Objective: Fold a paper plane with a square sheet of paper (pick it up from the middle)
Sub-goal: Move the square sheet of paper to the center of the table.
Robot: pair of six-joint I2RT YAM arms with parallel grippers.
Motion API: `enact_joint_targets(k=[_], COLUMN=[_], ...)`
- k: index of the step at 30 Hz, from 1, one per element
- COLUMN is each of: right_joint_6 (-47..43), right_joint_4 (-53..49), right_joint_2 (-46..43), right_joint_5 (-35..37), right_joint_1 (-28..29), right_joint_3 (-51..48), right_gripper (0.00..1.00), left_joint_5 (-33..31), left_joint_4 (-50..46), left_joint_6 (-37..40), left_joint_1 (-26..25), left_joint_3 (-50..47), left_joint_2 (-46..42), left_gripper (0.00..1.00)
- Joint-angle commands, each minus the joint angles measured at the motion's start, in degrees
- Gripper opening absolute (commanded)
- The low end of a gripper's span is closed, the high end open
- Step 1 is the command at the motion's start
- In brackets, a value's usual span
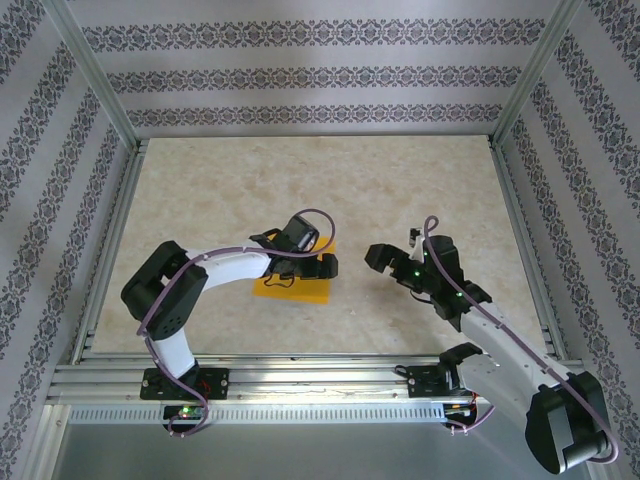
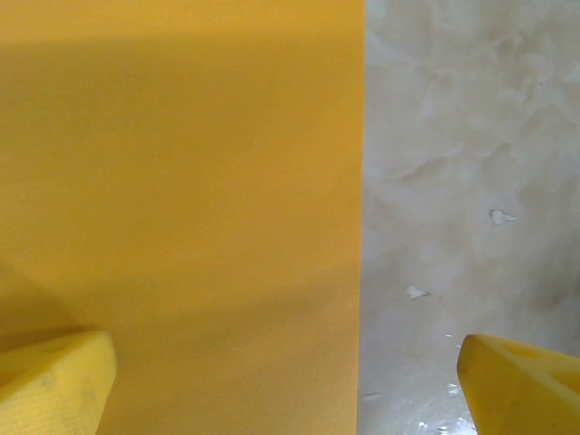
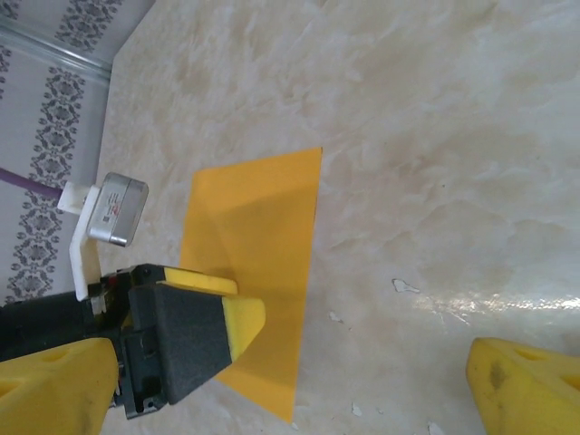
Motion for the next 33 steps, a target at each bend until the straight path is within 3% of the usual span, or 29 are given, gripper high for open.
enact_joint_targets(k=[1, 5, 9, 13, 15, 23, 33], right_joint_6=[-1.1, -1.6, -2.8, -6.2, -7.5, -13.5, -10.6], right_joint_4=[1.2, 0.3, -0.6, -5.0, -8.0, -20.2, -19.0], right_joint_2=[-0.8, 0.0, 1.9, 4.2, 4.9, 5.9, 4.1], right_joint_5=[-4.7, -6.9, -10.2, -9.1, -7.1, 0.6, 4.9], right_joint_1=[-1.2, -1.3, -0.1, 1.6, 2.3, 8.0, 9.1], right_joint_3=[-0.4, 0.5, 2.4, 5.5, 7.4, 14.8, 11.4], right_gripper=[0.98, 0.98, 0.98, 0.98, 0.98, 0.98, 0.98], left_joint_5=[-4.4, -15.7, -19.1, -16.0, -14.3, -10.6, -7.1], left_joint_4=[-1.7, -7.6, -11.7, -30.1, -35.3, -40.6, -38.5], left_joint_6=[0.8, 7.9, 20.0, 21.3, 21.7, 16.4, 10.8], left_joint_1=[-0.5, -0.2, 1.3, 4.7, 4.6, 4.8, 4.8], left_joint_3=[2.9, 6.6, 6.0, 17.8, 21.4, 27.9, 29.1], left_joint_2=[-2.3, -8.1, -11.4, -4.4, -0.8, 8.2, 13.7], left_gripper=[1.0, 0.99, 0.99, 1.0, 0.94, 0.87, 0.81])
